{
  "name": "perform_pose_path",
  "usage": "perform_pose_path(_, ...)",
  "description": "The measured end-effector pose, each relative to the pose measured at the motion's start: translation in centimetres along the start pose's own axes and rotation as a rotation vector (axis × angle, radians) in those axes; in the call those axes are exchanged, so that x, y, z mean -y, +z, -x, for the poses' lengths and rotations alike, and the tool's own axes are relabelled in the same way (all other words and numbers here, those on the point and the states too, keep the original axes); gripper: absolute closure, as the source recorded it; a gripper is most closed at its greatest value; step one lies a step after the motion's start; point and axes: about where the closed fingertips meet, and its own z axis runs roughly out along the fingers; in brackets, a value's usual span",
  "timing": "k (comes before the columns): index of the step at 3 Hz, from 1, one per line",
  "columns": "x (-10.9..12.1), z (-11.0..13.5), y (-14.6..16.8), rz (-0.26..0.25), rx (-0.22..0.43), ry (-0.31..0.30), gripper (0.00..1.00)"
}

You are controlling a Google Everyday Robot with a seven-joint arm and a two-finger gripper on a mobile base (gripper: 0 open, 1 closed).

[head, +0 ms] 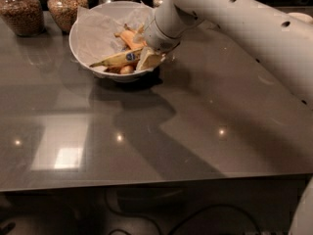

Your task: Pick banana from white bowl

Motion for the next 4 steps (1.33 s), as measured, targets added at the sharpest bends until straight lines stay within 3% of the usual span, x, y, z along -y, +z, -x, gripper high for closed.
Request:
perform_pose_path(2,0.2,0.1,0.2,0.0,-0.08,-0.068,0.81)
perform_pose_path(3,0.6,0.9,-1.4,-0.016,-0.082,-0.059,1.0)
perform_pose_path(4,1.3,1.7,-4.3,-0.055,-0.061,-0.046,1.0)
